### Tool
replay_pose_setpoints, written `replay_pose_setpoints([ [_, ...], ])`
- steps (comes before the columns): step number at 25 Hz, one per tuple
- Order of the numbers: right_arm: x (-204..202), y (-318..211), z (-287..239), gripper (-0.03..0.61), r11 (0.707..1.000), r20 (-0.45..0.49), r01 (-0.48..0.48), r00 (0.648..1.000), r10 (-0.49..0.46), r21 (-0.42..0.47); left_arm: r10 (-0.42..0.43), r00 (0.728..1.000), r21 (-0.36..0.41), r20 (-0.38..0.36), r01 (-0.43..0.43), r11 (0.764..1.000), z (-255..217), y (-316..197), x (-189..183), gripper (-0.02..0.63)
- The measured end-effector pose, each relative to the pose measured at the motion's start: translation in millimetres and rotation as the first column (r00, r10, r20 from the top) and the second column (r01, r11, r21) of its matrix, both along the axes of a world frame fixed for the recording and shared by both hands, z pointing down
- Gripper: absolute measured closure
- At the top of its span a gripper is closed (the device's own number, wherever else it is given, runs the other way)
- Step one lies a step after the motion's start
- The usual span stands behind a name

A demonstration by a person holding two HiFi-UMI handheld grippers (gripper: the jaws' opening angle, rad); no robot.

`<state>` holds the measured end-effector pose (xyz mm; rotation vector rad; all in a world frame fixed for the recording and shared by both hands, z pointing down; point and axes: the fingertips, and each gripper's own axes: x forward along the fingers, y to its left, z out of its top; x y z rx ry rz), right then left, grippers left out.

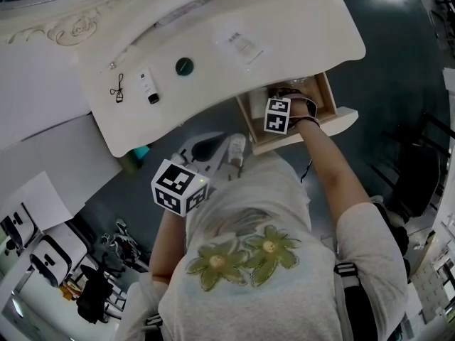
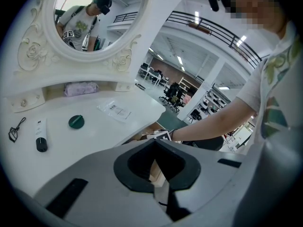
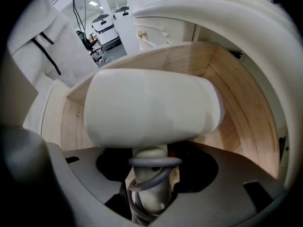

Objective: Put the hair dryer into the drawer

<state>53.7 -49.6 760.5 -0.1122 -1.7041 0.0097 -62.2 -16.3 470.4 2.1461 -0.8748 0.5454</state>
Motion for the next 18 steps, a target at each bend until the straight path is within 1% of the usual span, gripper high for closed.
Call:
replay_pose_setpoints([
  [8, 0.1, -0.3, -0.2, 0.333, 1.000, 0.000, -0.008, 1.000, 0.008, -0.012, 0.001, 1.000, 0.007, -0.008, -0.001, 1.000, -1.6, 3.8, 5.1, 0.604],
  [18, 0.8, -2.3, -1.2, 0.331, 1.000, -0.020, -0.026, 0.999, 0.026, 0.012, 0.011, 1.000, 0.014, -0.023, -0.011, 1.000, -3.3, 4.6, 9.3, 0.604],
])
